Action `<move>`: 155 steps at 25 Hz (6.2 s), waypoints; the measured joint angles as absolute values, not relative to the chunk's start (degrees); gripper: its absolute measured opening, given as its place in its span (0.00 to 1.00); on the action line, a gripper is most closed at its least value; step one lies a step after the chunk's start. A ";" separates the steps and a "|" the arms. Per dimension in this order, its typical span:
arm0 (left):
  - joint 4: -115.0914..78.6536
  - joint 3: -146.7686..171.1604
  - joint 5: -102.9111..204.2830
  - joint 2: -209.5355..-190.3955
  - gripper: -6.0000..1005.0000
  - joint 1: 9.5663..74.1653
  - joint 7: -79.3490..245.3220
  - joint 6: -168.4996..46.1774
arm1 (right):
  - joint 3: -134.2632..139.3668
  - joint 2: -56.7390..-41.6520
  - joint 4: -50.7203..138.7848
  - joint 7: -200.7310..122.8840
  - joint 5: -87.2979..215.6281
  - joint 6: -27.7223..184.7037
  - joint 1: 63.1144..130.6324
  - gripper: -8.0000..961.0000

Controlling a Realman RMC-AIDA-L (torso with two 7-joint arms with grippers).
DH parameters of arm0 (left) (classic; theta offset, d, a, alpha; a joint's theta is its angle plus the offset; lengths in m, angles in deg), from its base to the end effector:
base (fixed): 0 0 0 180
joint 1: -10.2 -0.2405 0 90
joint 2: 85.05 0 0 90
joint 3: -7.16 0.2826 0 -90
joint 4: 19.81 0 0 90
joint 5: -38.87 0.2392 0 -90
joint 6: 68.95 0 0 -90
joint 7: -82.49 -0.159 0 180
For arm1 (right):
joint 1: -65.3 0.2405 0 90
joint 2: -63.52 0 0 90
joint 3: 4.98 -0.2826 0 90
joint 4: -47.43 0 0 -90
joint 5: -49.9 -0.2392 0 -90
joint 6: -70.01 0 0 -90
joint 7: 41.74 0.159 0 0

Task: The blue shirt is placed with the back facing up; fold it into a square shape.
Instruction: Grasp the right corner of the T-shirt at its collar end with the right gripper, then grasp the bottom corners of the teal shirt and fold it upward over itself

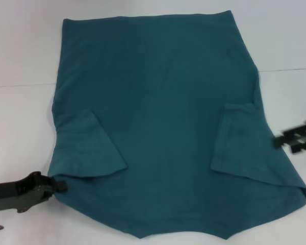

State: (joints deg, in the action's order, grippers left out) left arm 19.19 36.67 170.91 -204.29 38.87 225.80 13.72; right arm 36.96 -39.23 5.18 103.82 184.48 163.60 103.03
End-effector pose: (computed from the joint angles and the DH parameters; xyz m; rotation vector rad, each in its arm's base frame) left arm -0.3591 0.3581 -0.0172 -1.9201 -2.1637 -0.6024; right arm 0.3220 0.4160 0.1025 -2.2275 1.8395 0.1507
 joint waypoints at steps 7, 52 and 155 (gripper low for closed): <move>19.05 36.61 170.88 -204.00 0.05 40.01 225.59 12.84 | 32.94 -38.33 2.49 105.49 193.30 166.04 99.90 0.81; 18.60 36.07 170.88 -203.97 0.05 39.46 225.57 11.64 | 37.78 -46.22 4.07 99.68 206.40 160.13 104.52 0.81; 12.35 48.27 180.10 -198.04 0.05 58.71 233.69 -6.52 | 32.50 -47.62 10.16 97.88 180.11 133.33 107.58 0.11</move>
